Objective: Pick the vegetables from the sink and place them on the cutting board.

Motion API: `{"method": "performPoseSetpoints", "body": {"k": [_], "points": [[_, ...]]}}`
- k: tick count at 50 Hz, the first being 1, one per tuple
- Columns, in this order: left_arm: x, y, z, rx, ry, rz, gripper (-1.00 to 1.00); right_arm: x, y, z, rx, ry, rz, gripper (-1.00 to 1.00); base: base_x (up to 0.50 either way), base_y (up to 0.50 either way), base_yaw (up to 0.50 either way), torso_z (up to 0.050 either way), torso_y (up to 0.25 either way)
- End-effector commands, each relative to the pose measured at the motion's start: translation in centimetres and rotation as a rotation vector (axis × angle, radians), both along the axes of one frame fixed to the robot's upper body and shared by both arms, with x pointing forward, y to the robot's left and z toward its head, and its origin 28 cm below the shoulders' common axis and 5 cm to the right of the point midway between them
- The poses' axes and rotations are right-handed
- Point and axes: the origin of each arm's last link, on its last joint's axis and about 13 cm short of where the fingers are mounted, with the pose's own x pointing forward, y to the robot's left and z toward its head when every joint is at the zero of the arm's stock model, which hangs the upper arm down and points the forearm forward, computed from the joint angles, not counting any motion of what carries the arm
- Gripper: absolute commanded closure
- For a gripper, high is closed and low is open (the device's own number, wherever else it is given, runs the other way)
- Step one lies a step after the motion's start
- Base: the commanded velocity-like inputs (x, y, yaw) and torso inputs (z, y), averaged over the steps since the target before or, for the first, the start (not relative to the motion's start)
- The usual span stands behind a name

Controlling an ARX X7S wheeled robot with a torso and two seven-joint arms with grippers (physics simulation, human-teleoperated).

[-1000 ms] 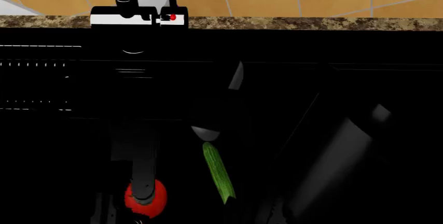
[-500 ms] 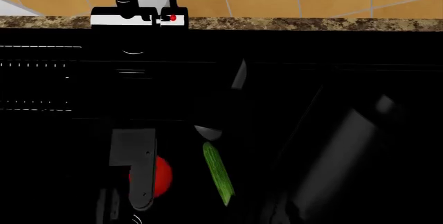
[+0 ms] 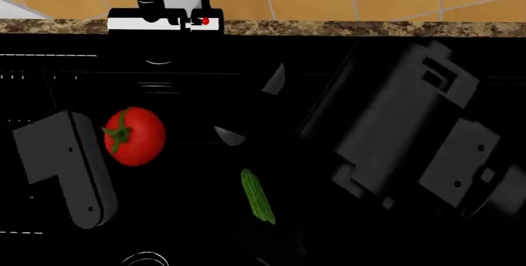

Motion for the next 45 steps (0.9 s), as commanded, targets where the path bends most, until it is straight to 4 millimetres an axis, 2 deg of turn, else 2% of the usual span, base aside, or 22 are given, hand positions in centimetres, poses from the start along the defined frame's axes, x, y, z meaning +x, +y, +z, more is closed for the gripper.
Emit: {"method": "performPoseSetpoints", "body": {"k": [1, 6, 10, 18, 24, 31, 39, 45], "points": [[-2.4, 0.9, 0.1, -0.153, -0.148, 0.102, 1.0, 1.1, 2.2, -0.5, 0.036, 0.09, -0.115, -1.0, 0.0, 0.0, 0.0, 0.0, 0.0], [-3.4, 0.6, -1.1, -0.192, -0.172, 0.108, 1.0, 3.1, 2.8, -1.3, 0.04, 0.136, -0.168, -1.0, 0.0, 0.0, 0.0, 0.0, 0.0], [-4.4, 0.5, -1.4, -0.225, -0.178, 0.105, 1.0, 4.3, 3.2, -1.8, 0.047, 0.166, -0.188, -1.0, 0.0, 0.0, 0.0, 0.0, 0.0], [-5.7, 0.6, -2.7, -0.262, -0.182, 0.086, 1.0, 6.7, 3.6, -3.9, 0.071, 0.196, -0.245, -1.0, 0.0, 0.0, 0.0, -0.001, 0.0], [-6.3, 0.6, -3.4, -0.264, -0.151, 0.069, 1.0, 7.2, 2.9, -5.5, 0.105, 0.198, -0.274, -1.0, 0.0, 0.0, 0.01, -0.013, -0.007], [-6.6, 0.4, -3.5, -0.262, -0.145, 0.057, 1.0, 7.6, 2.2, -6.4, 0.149, 0.182, -0.319, -1.0, 0.01, 0.0, 0.02, -0.015, -0.009], [-7.0, 0.4, -3.5, -0.258, -0.142, 0.062, 1.0, 7.7, 1.7, -9.2, 0.199, 0.197, -0.353, -1.0, 0.01, 0.0, 0.02, -0.016, -0.008], [-6.7, 0.1, -4.2, -0.264, -0.125, 0.054, 1.0, 7.5, 1.4, -11.8, 0.211, 0.194, -0.372, -1.0, 0.01, 0.01, 0.02, -0.016, -0.008]]}}
